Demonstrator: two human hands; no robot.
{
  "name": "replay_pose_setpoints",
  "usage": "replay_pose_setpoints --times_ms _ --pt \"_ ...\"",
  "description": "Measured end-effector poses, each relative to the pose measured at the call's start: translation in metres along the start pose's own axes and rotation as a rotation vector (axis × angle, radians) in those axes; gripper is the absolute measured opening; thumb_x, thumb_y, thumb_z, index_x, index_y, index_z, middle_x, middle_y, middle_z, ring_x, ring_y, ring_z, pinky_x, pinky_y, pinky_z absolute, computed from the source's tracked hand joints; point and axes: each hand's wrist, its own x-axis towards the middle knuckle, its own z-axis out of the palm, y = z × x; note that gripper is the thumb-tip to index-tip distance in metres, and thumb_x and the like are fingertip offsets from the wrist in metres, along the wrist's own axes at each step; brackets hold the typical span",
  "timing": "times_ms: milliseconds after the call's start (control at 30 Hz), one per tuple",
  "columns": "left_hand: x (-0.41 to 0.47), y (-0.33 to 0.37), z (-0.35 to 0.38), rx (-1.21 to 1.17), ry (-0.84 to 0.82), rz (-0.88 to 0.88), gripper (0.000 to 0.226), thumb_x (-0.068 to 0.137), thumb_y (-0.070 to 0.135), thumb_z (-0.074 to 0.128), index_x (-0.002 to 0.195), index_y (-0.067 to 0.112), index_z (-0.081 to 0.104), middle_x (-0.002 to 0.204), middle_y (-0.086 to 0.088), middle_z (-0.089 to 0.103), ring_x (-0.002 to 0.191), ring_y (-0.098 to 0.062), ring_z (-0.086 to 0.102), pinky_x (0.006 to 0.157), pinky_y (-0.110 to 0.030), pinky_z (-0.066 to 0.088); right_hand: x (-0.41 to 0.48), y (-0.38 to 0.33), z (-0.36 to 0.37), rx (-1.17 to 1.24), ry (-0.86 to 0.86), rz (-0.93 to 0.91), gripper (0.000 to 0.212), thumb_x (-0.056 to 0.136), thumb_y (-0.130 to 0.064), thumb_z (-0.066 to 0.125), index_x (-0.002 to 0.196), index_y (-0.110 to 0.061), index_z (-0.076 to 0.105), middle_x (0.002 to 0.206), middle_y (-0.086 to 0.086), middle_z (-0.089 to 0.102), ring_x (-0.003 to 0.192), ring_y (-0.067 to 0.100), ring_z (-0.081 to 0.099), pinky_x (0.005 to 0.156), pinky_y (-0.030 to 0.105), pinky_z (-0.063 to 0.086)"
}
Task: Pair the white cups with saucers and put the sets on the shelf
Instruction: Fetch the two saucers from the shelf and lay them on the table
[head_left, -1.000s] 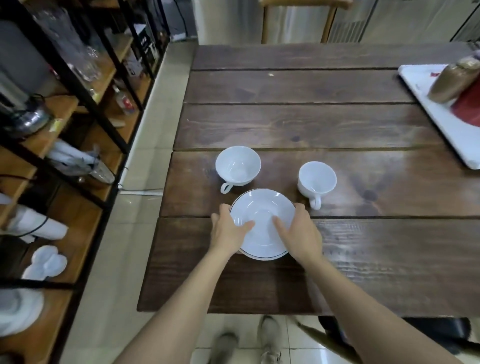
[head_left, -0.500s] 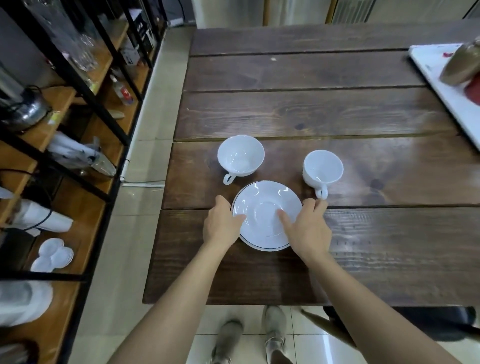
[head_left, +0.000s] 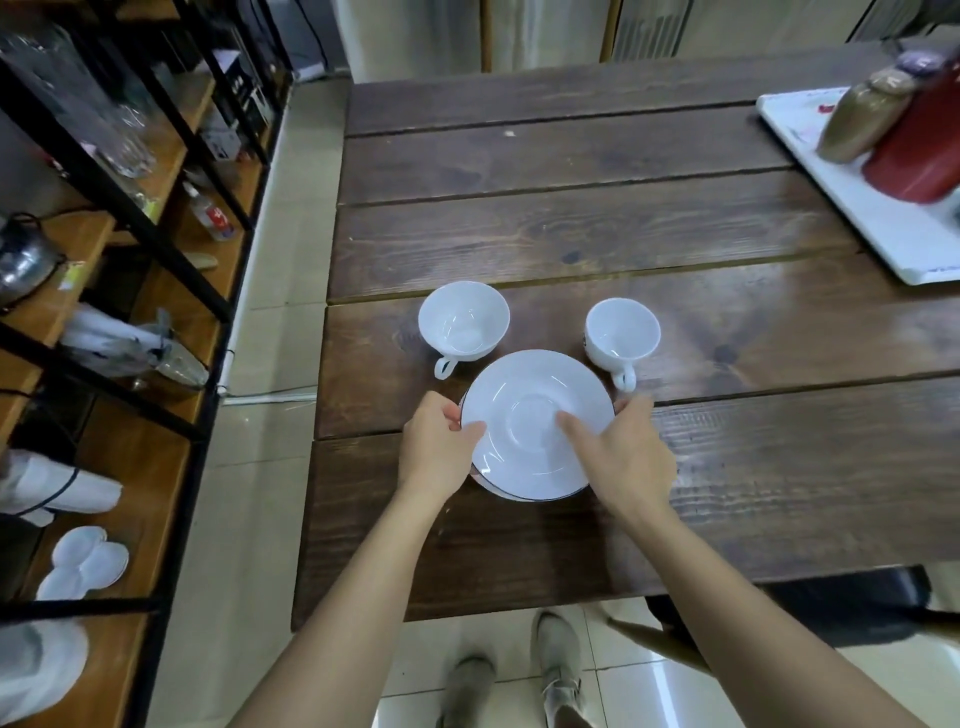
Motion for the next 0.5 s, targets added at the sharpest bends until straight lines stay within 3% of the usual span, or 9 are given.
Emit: replay_pose_setpoints --times_ms 133,233,333,500 --pt "-0.015 0.037 0.008 -0.125 -0.041 0.102 0.015 0.085 0.012 0.061 0.084 0.015 0.047 0.074 0.0 0.046 0.072 -0.017 0.052 0.072 -0.045 0.059 0.003 0.0 -0.039 0.113 0.082 -0.043 0.049 0.079 -0.047 0.063 0.102 -0.014 0.036 0.099 0.003 0.061 0.092 0.031 0.059 0.08 0.038 0.041" --pt "-0.024 0.065 0.029 -0.173 -0.072 0.192 0.021 0.084 0.012 0.061 0.078 0.02 0.043 0.075 0.0 0.046 0.077 -0.023 0.052 0.075 -0.049 0.056 0.013 0.011 -0.073 0.176 0.155 -0.043 0.053 0.079 -0.043 0.066 0.11 -0.01 0.038 0.095 -0.001 0.052 0.086 0.026 0.051 0.077 0.037 0.038" --pt "-0.031 0.085 0.059 -0.2 -0.118 0.235 0.021 0.084 0.013 0.062 0.08 0.021 0.044 0.079 0.0 0.052 0.085 -0.029 0.059 0.077 -0.048 0.056 0.026 0.032 -0.1 0.182 0.219 -0.03 0.054 0.079 -0.042 0.066 0.113 -0.01 0.039 0.096 -0.003 0.05 0.085 0.023 0.048 0.082 0.038 0.039" --pt "-0.039 0.096 0.116 -0.247 -0.258 0.173 0.021 0.086 0.004 0.061 0.097 0.019 0.051 0.086 0.005 0.056 0.084 -0.015 0.061 0.075 -0.034 0.06 0.052 0.075 -0.129 0.1 0.211 0.064 0.057 0.079 -0.043 0.066 0.114 -0.008 0.039 0.097 0.0 0.053 0.097 0.031 0.057 0.081 0.038 0.038"
